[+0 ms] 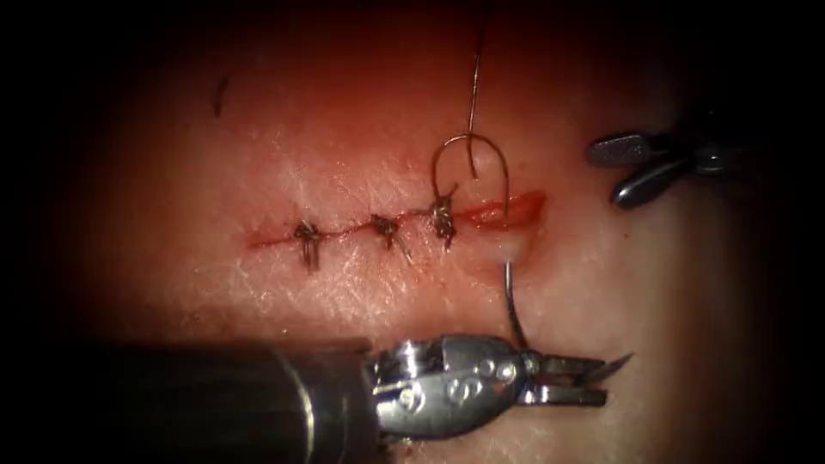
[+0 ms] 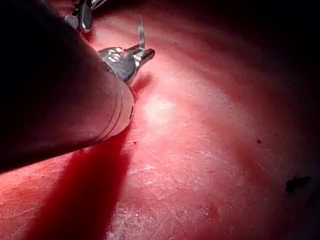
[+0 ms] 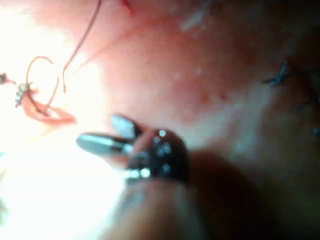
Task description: Wound Closure
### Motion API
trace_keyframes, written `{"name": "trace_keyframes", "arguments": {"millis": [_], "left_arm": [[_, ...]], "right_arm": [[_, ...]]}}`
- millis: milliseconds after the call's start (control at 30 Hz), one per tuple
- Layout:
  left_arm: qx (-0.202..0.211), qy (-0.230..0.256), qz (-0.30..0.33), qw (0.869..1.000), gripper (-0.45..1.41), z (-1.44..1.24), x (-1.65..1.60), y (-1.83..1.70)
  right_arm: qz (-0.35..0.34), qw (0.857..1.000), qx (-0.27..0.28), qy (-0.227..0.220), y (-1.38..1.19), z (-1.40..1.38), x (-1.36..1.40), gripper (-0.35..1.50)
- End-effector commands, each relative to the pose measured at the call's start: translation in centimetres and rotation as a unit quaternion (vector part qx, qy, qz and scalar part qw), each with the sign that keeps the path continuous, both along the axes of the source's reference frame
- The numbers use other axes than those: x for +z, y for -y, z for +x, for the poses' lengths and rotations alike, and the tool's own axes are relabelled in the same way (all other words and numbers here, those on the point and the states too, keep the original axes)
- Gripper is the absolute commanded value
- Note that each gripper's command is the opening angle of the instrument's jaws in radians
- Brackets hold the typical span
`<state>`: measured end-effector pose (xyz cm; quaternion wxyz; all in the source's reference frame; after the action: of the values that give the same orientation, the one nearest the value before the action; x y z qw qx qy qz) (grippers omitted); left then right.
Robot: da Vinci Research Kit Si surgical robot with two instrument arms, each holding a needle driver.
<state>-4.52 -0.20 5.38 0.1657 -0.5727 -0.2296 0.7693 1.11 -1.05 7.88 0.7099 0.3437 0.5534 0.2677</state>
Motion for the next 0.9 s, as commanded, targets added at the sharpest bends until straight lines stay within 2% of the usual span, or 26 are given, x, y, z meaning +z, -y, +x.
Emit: {"name": "trace_keyframes", "arguments": {"millis": [33,333,400,433,567,667,767,800,900], "left_arm": [[0.001,0.004,0.006,1.0,-0.45,-0.06,-0.02,0.03],[0.008,0.049,0.013,0.999,-0.45,-0.07,-0.82,-0.06],[0.016,0.06,-0.005,0.998,-0.45,-0.04,-0.95,-0.09],[0.021,0.066,-0.035,0.997,-0.45,-0.01,-1.03,-0.13],[0.023,0.051,-0.125,0.991,-0.45,0.12,-1.1,-0.26],[0.023,0.023,-0.182,0.983,-0.45,0.25,-1.07,-0.4],[0.018,-0.003,-0.22,0.975,-0.45,0.42,-1.02,-0.55],[0.017,-0.011,-0.235,0.972,-0.45,0.56,-0.98,-0.65],[0.015,-0.021,-0.246,0.969,-0.45,0.74,-0.96,-0.78]], "right_arm": [[0.0,1.0,-0.004,-0.003,0.05,0.08,0.06,1.28],[0.011,1.0,-0.022,-0.014,0.24,0.08,0.01,1.31],[0.012,1.0,-0.024,-0.016,0.26,0.07,-0.02,1.31],[0.016,0.999,-0.024,-0.016,0.28,0.05,-0.05,1.31],[-0.061,0.997,-0.034,-0.035,0.33,0.01,-0.15,1.26],[-0.102,0.994,-0.026,-0.034,0.25,0.02,-0.29,1.23],[-0.113,0.993,-0.017,-0.031,0.14,0.07,-0.47,1.23],[-0.113,0.993,-0.013,-0.028,0.13,0.13,-0.61,1.23],[-0.111,0.994,-0.006,-0.024,0.23,0.28,-0.78,1.23]]}}
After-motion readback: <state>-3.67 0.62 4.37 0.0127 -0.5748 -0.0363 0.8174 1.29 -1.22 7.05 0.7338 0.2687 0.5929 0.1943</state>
